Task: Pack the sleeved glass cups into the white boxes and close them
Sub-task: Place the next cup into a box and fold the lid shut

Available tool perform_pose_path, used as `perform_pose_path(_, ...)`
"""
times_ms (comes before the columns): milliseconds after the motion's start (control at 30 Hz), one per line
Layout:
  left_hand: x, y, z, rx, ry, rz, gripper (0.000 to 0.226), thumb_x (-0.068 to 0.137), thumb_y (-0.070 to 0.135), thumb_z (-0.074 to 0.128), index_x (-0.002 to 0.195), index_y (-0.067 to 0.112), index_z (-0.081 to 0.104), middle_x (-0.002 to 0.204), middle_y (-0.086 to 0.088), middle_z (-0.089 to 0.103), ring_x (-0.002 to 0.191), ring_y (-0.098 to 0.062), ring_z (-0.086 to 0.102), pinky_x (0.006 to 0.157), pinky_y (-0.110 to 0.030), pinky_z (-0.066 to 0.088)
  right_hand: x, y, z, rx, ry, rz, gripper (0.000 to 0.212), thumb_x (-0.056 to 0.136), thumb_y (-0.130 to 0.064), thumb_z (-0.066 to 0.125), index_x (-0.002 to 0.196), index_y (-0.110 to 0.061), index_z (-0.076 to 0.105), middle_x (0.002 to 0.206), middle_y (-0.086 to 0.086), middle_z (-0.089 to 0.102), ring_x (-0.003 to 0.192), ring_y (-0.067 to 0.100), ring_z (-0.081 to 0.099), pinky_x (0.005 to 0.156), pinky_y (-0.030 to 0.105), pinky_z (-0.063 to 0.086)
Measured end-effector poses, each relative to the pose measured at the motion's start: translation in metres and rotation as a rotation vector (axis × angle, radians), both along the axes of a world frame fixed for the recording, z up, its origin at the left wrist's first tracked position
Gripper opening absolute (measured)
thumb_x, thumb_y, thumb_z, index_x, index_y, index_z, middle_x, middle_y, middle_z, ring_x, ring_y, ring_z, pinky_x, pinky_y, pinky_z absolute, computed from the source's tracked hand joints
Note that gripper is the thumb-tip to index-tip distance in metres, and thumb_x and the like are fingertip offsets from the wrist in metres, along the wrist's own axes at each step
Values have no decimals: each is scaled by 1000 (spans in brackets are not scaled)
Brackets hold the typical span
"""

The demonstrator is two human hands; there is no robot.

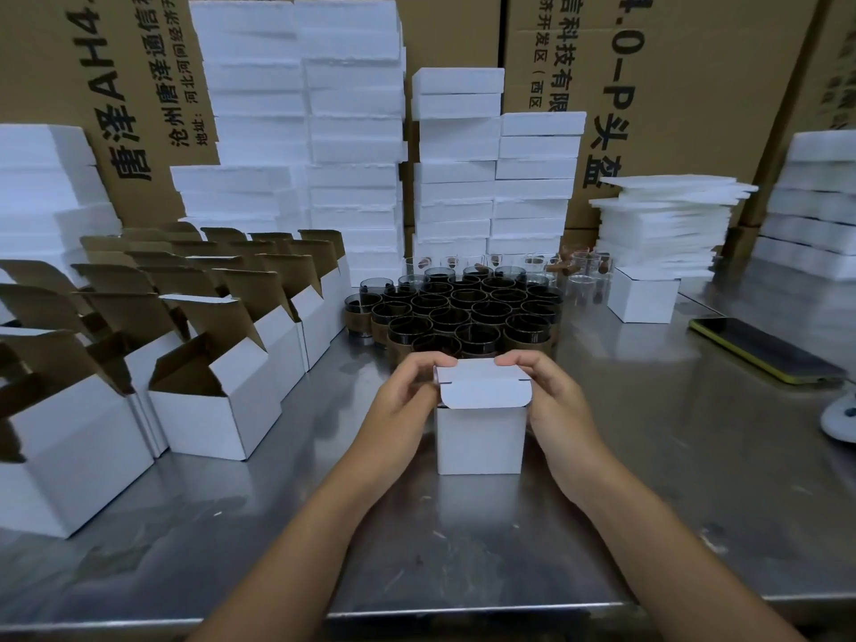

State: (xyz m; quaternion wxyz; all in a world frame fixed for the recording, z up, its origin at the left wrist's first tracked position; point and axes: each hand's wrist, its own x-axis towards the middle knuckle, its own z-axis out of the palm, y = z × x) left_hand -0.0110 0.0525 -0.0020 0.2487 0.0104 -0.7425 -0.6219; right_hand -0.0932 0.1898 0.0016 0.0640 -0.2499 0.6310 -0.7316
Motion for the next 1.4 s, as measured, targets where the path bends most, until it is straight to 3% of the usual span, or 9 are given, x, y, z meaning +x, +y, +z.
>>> perform_pose_path(133, 3, 2, 1, 43, -40, -17, 22, 101, 28, 39, 100, 30, 61, 96, 23, 65, 86, 15, 58, 63, -1, 42, 2, 2, 1, -42, -110, 28, 28, 93, -13, 44, 83, -22, 68, 88, -8, 73, 80, 8, 65, 60, 21, 47)
perform_pose_path(233, 7, 4, 1, 1, -6, -6, 35, 88, 55, 36, 102, 36, 61, 103, 20, 64, 96, 12, 56, 73, -2, 40, 6, 2, -1, -34, -60, 38, 21, 91, -33, 53, 95, -21, 69, 97, -19, 70, 89, -3, 63, 70, 17, 48)
perform_pose_path(333, 9, 5, 0, -61, 52, 9, 33, 82, 48, 52, 109, 30, 59, 106, 14, 63, 96, 6, 58, 77, -8, 43, 11, 1, -7, -1, 139, 14, 42, 74, -46, 65, 107, -21, 61, 117, -11, 59, 101, -5, 57, 76, 10, 45)
perform_pose_path(567, 6, 4, -3, -78, 59, 27, 33, 81, 45, 54, 111, 32, 57, 104, 16, 65, 97, 2, 61, 80, -16, 49, 13, 3, -6, 53, 259, 14, 33, 73, -47, 62, 101, -28, 61, 116, 2, 58, 105, 18, 58, 89, 39, 49)
perform_pose_path(933, 7, 3, -3, -41, 36, -9, 42, 78, 44, 55, 116, 25, 57, 105, 15, 64, 98, 3, 59, 82, -15, 47, 13, 5, -6, 92, 237, 23, 33, 64, -52, 64, 92, -35, 63, 130, -7, 50, 117, 5, 52, 95, 32, 44)
perform_pose_path(1033, 8, 2, -3, -1, 11, -14, 36, 83, 45, 51, 114, 29, 58, 105, 20, 63, 94, 10, 58, 72, -7, 45, 13, 4, -6, 95, 220, 16, 6, 83, -35, 62, 89, -33, 64, 131, -9, 50, 115, -7, 48, 90, 18, 42)
perform_pose_path(1167, 6, 1, -3, 50, -27, -27, 23, 97, 20, 46, 116, 28, 57, 108, 15, 57, 85, 18, 57, 63, -2, 44, 8, 3, -4, 44, 133, -6, 32, 97, -12, 44, 82, -26, 68, 126, -7, 53, 118, 11, 51, 103, 37, 38)
perform_pose_path(1300, 5, 1, -2, 52, -28, -28, 34, 96, 6, 43, 121, 27, 52, 109, 16, 57, 83, 16, 58, 64, -4, 44, 9, 3, -2, 57, 191, -3, 38, 92, 2, 44, 77, -24, 67, 124, -3, 53, 112, -4, 48, 89, 12, 37)
perform_pose_path(1400, 4, 1, -2, 77, -22, -43, 40, 95, 2, 42, 123, 29, 49, 115, 17, 56, 92, 14, 57, 67, -6, 46, 9, 3, -4, 60, 189, -6, 35, 93, 0, 46, 81, -26, 66, 122, -8, 53, 112, -6, 48, 79, 4, 37)
